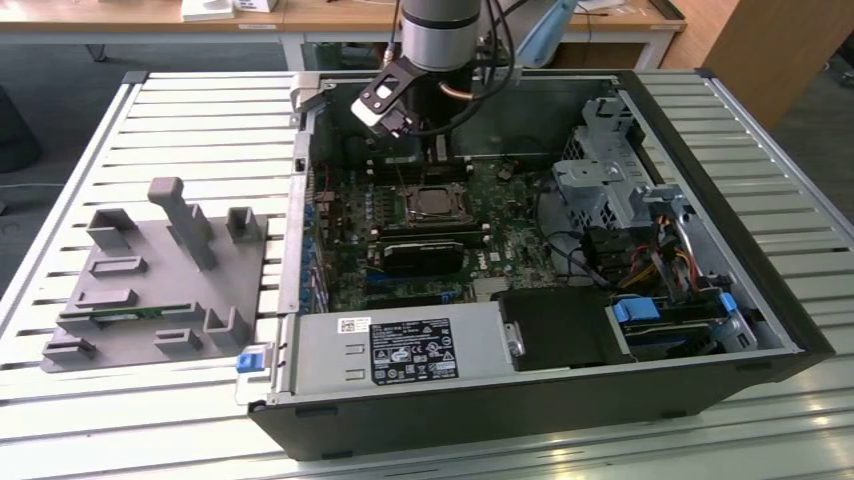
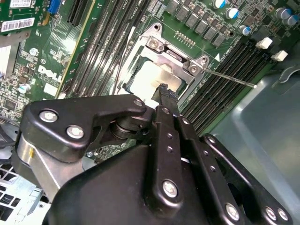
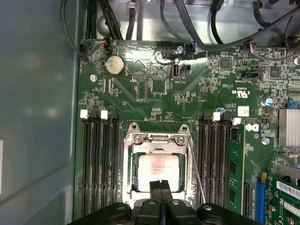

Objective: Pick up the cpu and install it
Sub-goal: 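Install the first cpu locking lever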

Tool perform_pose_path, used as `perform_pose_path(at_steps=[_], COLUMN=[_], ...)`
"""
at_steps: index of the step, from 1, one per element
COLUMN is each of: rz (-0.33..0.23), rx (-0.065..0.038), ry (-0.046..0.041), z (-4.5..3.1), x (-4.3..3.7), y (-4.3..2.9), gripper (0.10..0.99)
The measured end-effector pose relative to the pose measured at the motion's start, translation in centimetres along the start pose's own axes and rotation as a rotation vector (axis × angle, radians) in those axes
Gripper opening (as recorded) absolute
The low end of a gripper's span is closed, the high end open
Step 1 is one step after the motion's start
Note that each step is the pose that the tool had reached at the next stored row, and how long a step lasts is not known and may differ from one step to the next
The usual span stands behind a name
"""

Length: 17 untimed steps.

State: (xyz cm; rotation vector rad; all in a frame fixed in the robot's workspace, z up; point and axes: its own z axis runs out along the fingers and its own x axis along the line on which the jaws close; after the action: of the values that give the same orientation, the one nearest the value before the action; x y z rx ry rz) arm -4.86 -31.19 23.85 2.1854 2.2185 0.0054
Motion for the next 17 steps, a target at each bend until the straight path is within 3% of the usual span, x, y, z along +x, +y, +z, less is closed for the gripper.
perform_pose_path(at_steps=[10,13,17], rz=[0.0,-0.012,-0.072], rx=[0.0,0.0,-0.001], ry=[0.0001,0.0007,0.0019], z=[-2.5,-2.7,-2.69], x=[-0.04,-0.04,-0.04], y=[0.04,0.04,0.04], gripper=[0.106,0.106,0.106])
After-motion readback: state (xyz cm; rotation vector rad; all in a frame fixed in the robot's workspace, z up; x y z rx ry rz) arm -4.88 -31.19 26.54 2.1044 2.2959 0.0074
